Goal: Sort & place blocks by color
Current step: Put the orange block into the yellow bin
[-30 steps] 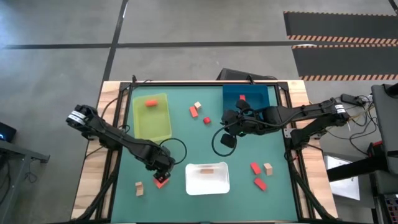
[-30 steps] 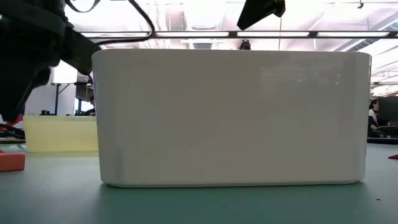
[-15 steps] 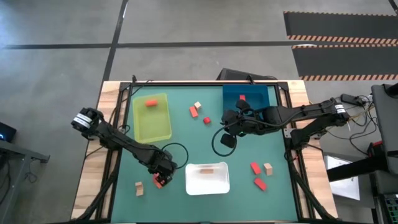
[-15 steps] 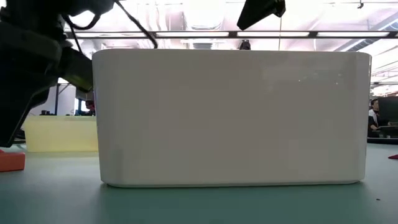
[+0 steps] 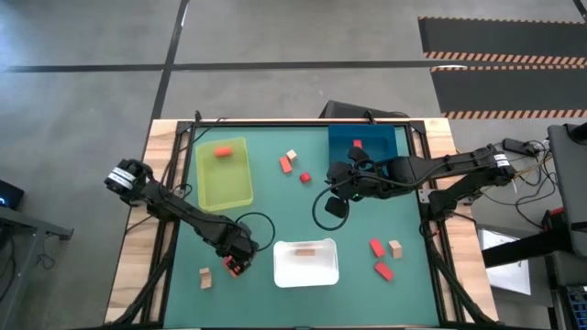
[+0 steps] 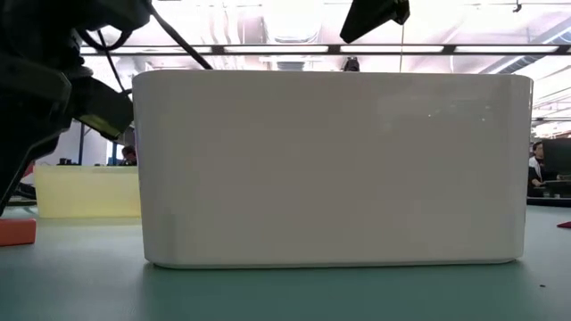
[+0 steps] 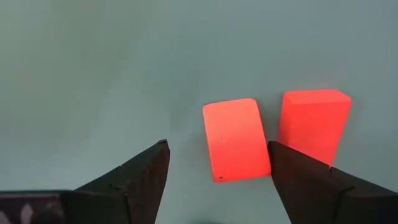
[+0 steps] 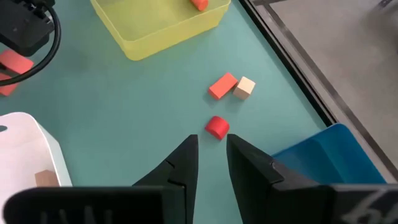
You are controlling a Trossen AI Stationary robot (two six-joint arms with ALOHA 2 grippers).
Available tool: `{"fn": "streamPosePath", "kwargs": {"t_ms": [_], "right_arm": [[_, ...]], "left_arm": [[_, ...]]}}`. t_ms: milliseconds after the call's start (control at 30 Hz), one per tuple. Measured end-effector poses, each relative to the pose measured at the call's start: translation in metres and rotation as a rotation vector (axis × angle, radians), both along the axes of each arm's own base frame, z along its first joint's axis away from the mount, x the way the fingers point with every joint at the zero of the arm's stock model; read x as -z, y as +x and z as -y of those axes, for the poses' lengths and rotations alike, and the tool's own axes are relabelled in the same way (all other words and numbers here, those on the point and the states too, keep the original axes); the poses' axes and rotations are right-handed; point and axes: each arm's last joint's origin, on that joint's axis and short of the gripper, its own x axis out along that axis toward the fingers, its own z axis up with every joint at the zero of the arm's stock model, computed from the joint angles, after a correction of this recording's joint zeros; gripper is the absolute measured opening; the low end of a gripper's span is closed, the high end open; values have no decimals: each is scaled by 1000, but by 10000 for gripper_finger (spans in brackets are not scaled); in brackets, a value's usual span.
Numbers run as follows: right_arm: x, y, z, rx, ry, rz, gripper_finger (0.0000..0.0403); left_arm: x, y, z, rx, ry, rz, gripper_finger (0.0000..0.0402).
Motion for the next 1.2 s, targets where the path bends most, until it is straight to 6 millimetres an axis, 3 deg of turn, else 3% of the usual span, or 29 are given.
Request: {"fn": "streamPosePath", "kwargs": {"t_ms": [233,533,600,800,1000,1200], "right_arm": [[0,0,0,0,0,0,68],[0,0,0,17,16,10,71],[-1,-2,0,32,30,22,73],[-9,-8,-3,21,39,49,71],[-23,-16,-4,-4,69,136,61],[-37,-10,-8,-119,112,270,61]], "left_arm": [[2,-1,0,0,-3,5,212],[11,-5,-2,-25,-19,10,116],[8,-6,-2,-25,-21,17,116],[-27,-7,-6,-30,6,181,116],[-78,-22,-20,-88,76,449,116],[-131,-43,-38,-90,181,765,116]]}}
